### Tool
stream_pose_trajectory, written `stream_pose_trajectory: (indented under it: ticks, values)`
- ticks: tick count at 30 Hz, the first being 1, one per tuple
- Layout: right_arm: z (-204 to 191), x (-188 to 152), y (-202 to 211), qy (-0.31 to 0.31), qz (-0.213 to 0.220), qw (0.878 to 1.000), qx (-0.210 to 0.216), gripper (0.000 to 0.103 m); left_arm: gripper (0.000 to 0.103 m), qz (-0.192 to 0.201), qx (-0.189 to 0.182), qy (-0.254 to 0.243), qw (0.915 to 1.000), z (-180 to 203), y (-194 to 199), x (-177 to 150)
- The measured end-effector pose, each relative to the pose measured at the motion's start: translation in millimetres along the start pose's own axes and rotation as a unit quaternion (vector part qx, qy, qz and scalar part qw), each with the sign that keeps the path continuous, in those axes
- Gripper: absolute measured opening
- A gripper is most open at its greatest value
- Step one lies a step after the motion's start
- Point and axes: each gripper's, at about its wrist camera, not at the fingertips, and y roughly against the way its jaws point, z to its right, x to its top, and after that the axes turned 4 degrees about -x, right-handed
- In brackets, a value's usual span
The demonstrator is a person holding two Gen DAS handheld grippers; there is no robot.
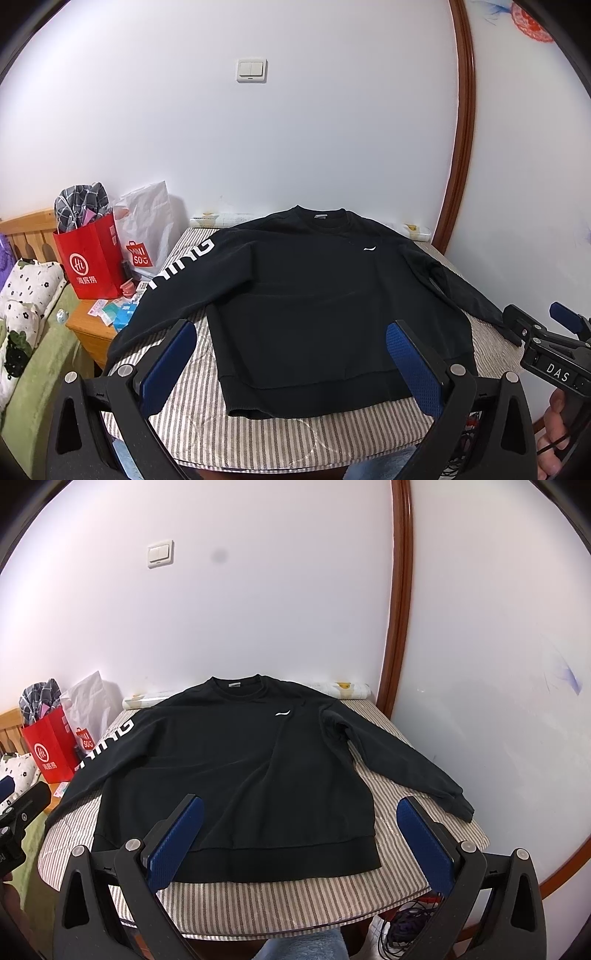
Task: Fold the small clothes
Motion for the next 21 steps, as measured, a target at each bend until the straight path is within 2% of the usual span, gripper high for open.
stream_pose_trajectory:
  ticks: [7,13,16,21]
  values:
    - [-7,-1,-6,0.009,-0.001,1.0,0.002,0.103,0.103,-0.005,-0.014,0.025,0.9996,-14,-9,-2]
    - [-17,-3,-38,0.013,-0.031,0.999,-0.005,0.103,0.103,-0.034,-0.02,0.068,0.9969,-38,-42,-4]
    - [-21,-4,-55,0.02,-0.045,0.999,-0.017,0.103,0.103,-0.054,-0.019,0.097,0.9936,-56,-65,-9]
    - [-20,-10,-91,0.008,-0.05,0.999,0.001,0.103,0.102,-0.082,-0.014,0.152,0.9848,-95,-106,-22]
